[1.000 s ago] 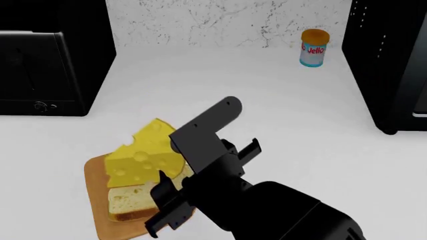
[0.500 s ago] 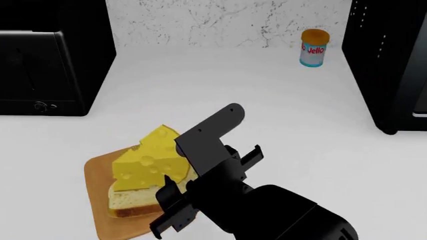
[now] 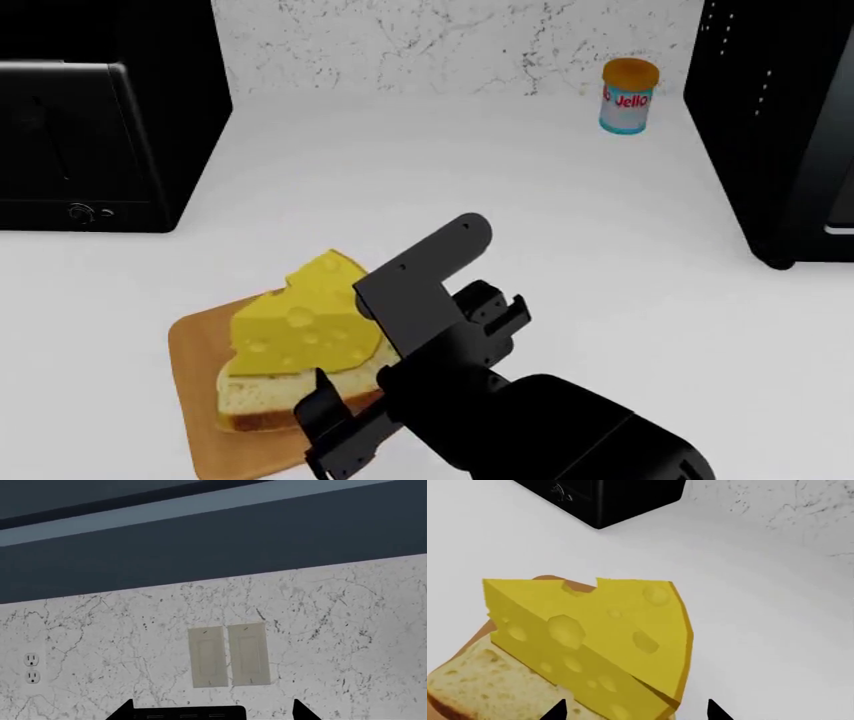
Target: Pick up the wedge of cheese and place it on the slice of bread to prepare a simple cheese on bread dish.
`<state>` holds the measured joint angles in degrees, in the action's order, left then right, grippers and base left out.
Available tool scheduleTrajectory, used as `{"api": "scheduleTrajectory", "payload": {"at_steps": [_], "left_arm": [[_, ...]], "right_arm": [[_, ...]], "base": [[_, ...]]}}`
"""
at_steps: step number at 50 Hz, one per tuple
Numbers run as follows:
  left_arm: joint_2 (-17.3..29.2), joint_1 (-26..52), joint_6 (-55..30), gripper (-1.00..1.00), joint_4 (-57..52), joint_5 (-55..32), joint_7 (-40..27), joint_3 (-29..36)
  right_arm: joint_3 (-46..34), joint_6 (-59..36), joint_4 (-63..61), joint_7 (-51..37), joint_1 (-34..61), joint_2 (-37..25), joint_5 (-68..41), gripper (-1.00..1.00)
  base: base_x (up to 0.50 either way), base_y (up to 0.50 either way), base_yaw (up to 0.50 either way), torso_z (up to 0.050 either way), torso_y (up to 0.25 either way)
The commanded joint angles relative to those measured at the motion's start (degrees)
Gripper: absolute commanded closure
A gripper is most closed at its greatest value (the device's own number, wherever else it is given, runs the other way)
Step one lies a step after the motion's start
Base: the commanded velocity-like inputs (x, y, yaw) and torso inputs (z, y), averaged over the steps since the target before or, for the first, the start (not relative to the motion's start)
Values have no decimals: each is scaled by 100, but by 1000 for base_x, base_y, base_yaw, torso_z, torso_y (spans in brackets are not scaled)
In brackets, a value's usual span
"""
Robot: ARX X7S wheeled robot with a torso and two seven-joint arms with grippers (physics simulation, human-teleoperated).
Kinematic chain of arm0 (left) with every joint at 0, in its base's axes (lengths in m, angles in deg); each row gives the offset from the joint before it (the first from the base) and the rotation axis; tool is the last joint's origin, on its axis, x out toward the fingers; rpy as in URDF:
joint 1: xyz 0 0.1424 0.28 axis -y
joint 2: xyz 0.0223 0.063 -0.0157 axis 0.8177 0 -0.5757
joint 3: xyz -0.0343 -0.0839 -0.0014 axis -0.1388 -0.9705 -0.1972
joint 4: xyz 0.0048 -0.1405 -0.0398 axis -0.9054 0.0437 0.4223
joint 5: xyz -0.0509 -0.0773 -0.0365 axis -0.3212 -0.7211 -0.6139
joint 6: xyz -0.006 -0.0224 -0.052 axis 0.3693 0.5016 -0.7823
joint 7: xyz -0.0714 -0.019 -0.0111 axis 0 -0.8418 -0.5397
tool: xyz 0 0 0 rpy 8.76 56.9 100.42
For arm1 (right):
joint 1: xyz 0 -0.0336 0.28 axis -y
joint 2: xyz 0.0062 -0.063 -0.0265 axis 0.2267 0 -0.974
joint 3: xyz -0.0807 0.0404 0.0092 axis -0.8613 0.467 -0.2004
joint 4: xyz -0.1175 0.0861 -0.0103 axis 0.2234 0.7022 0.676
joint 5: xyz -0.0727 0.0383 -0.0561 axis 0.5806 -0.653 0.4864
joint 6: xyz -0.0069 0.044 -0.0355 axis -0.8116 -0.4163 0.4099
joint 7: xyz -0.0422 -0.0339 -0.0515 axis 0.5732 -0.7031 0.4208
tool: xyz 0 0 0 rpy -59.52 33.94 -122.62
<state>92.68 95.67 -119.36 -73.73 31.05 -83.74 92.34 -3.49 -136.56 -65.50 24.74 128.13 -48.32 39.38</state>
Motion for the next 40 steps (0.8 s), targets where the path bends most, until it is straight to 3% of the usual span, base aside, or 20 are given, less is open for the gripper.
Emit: {"api": "scheduleTrajectory", "payload": {"at_steps": [1, 28, 40], "left_arm": [[9, 5, -2, -100, 0, -12, -24, 11], [33, 10, 9, -100, 18, -49, -58, 36], [44, 20, -9, -100, 11, -73, -72, 46]], "right_arm": [[36, -102, -189, -70, -11, -60, -47, -100], [639, -1151, -1990, -965, 31, -476, -876, -100], [1441, -1824, -2668, -1705, 248, -706, -1541, -100]], "base": [[0, 0, 0, 0, 0], [0, 0, 0, 0, 0], [0, 0, 0, 0, 0]]}}
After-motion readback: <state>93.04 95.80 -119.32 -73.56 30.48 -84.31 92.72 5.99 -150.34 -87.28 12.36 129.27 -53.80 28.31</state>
